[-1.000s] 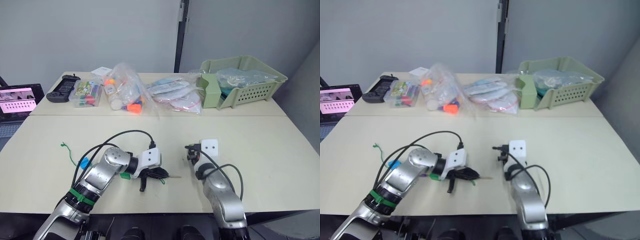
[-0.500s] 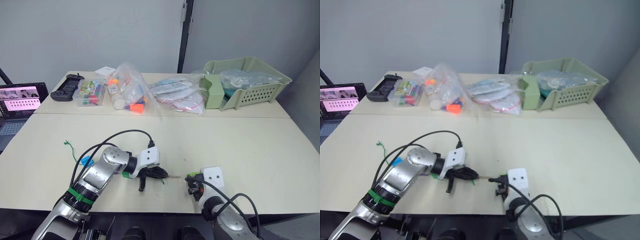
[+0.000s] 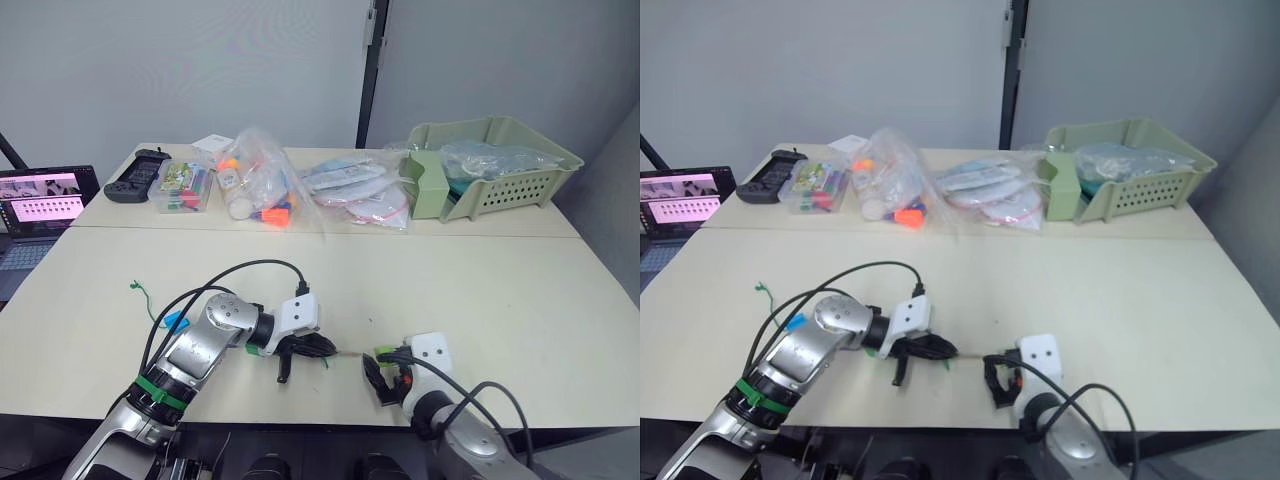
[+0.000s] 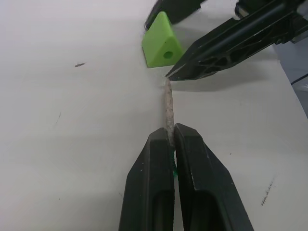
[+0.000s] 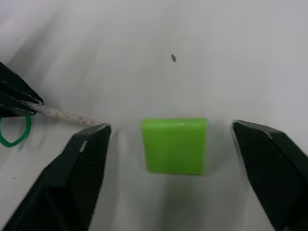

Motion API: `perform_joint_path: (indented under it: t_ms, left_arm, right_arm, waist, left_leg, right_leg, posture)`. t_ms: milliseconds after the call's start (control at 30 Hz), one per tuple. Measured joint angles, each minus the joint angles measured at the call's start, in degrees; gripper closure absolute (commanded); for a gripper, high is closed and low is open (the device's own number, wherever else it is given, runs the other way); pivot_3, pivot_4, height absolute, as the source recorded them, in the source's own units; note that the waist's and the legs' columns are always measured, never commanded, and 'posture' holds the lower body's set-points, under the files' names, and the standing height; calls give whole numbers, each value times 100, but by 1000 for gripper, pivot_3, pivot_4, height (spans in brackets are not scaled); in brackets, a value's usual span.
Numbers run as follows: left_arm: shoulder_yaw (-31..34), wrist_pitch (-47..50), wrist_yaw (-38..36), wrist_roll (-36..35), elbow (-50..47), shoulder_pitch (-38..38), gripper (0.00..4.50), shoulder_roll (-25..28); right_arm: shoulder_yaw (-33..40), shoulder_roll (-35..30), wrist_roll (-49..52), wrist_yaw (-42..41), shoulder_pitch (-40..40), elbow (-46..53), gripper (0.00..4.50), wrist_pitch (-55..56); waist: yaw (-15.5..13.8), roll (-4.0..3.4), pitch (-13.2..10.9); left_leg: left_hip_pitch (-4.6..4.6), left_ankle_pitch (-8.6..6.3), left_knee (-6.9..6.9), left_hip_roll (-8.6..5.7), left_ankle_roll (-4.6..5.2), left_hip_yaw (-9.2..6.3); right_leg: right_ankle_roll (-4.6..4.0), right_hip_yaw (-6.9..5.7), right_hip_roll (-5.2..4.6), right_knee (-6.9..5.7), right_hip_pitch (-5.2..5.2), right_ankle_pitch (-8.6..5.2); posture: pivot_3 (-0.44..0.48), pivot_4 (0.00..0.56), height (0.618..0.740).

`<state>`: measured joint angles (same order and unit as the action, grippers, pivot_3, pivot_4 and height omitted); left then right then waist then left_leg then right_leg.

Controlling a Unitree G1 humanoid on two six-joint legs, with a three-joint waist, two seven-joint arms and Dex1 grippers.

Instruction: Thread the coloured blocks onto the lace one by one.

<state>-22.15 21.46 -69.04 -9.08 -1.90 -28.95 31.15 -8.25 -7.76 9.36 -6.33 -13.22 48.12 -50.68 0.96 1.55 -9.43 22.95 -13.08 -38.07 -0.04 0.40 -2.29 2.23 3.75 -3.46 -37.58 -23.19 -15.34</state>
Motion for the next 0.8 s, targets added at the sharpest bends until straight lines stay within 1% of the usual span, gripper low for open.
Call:
perform_joint_path:
  t_ms: [33, 100, 200, 267, 300, 367, 400, 467, 533, 633, 700, 800]
  left_arm:
    - [0, -1, 3, 0, 1, 0, 4500, -3]
    - [-4, -4, 9, 0, 2, 0, 4500, -24]
    - [-4, -5, 28, 0, 8, 4, 4500, -34]
    - [-4, -6, 35, 0, 9, 4, 4500, -50]
    - [-4, -6, 39, 0, 15, 4, 4500, -53]
    - [-5, -8, 43, -1, 18, 6, 4500, -64]
    - [-5, -9, 44, -3, 21, 8, 4500, -65]
    - [5, -8, 44, -12, 19, 19, 4500, -77]
    - [57, -7, 34, -48, 13, 50, 4500, -79]
    - [138, -19, -32, -174, -1, 91, 4500, -30]
    - [241, -26, -64, -254, -4, 133, 4500, 33]
    - [357, -13, -98, -366, -83, 183, 4500, 97]
  right_arm:
    - [69, -119, 70, -119, 108, 115, 20, 0]
    - [238, -560, 288, -506, 370, 355, 20, 1]
    - [840, -1369, 1070, -1519, 846, 539, 20, -6]
    - [1182, -1882, 1564, -2138, 1018, 511, 20, -35]
    - [1327, -2288, 1871, -2622, 1114, 381, 20, -37]
    - [1426, -3016, 2166, -3421, 1339, -52, 20, 38]
    - [1418, -3409, 2229, -3883, 1520, -430, 20, 169]
    - [1287, -3960, 2076, -4569, 1800, -1135, 20, 646]
    - [947, -4206, 1760, -5069, 2056, -1766, 20, 1263]
    - [340, -4252, 1200, -5594, 2390, -2740, 20, 2181]
    - [75, -4225, 980, -5806, 2532, -3161, 20, 2563]
    - [-154, -4036, 751, -5958, 2757, -3515, 20, 2979]
  waist:
    - [3, 0, 0]
    - [7, 0, 0]
    - [7, 1, -1]
    - [6, 2, -1]
    - [5, 2, -1]
    - [4, 3, -3]
    - [4, 5, -4]
    - [2, 5, -4]
    - [2, 6, -4]
    - [12, 7, -5]
    - [9, 7, -6]
    - [1, 7, -6]
  left_leg:
    - [-1, 0, 0, -1, 0, 1]
    - [-2, 0, -1, -3, 0, 2]
    - [-3, 0, -1, -3, 0, 1]
    - [-4, 0, -1, -3, 0, 2]
    - [-4, 0, -1, -3, 0, 4]
    - [-6, 0, -3, -6, 0, 20]
    - [-10, 0, -6, -5, 1, 40]
    - [-10, 0, -7, -2, 1, 58]
    - [-6, 0, -6, 1, 1, 60]
    - [-2, 0, -6, 1, 1, 66]
    - [0, 0, -6, 0, 1, 66]
    - [-1, 0, -7, 0, 1, 63]
  right_leg:
    - [0, 1, 1, 0, 0, 0]
    - [0, 1, 3, -1, 1, 0]
    - [0, 0, 6, 0, 5, 0]
    - [0, -1, 6, 2, 7, 0]
    - [0, -2, 6, 3, 9, 0]
    - [2, 2, 3, 5, 12, 2]
    - [2, 1, 4, 8, 18, 2]
    - [3, 1, 6, 8, 16, 2]
    - [3, 1, 10, 8, 10, 2]
    - [2, 6, 8, 7, 4, 2]
    - [2, 7, 6, 6, 2, 3]
    - [3, 9, 3, 4, 3, 3]
  posture:
    - [0, 150, 740]
    - [0, 150, 740]
    - [0, 150, 740]
    - [0, 150, 740]
    - [0, 150, 740]
    - [0, 150, 740]
    - [0, 150, 740]
    - [0, 150, 740]
    - [0, 150, 740]
    - [0, 150, 740]
    - [0, 150, 740]
    - [0, 150, 740]
